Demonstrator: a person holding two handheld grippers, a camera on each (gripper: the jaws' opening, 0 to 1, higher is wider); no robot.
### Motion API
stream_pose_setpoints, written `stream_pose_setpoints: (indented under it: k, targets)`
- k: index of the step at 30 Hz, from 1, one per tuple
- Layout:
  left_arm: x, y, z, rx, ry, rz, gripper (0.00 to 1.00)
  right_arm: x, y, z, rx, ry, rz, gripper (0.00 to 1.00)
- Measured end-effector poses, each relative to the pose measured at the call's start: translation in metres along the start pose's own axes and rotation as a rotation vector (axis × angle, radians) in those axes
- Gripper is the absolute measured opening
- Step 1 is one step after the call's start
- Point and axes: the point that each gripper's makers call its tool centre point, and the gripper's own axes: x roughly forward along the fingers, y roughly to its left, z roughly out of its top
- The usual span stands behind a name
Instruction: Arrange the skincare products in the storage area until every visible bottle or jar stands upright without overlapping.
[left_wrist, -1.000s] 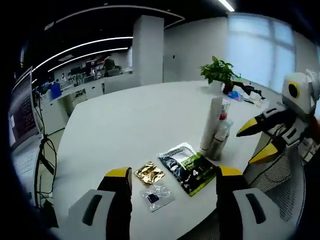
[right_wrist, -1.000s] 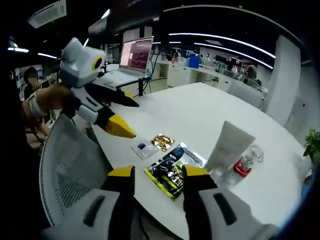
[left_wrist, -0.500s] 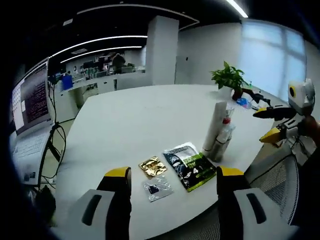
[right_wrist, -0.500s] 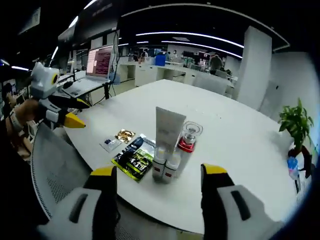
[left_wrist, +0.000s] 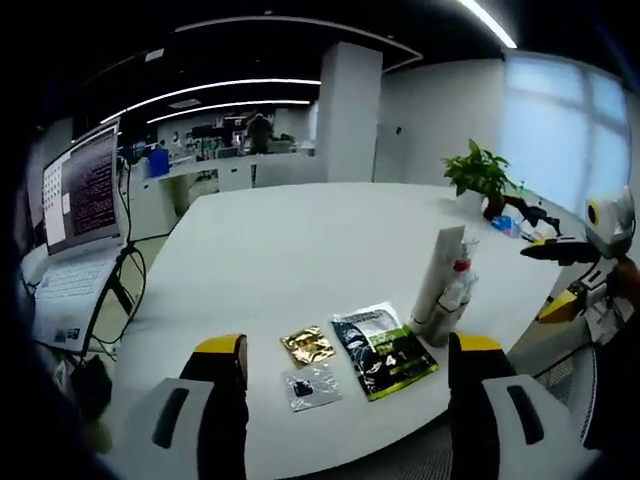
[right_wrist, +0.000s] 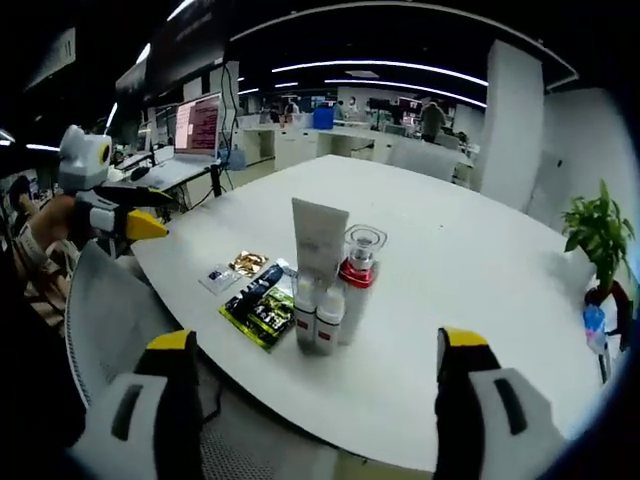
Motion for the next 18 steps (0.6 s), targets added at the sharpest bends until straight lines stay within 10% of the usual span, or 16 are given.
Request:
stream_pose_setpoints:
  k: [18]
  targets:
    - [-0.013, 0.003, -0.012, -0.013, 0.012, 0.046, 0.96, 0.007, 0.001, -0.001, -0.05, 0.018, 0.074, 1.0]
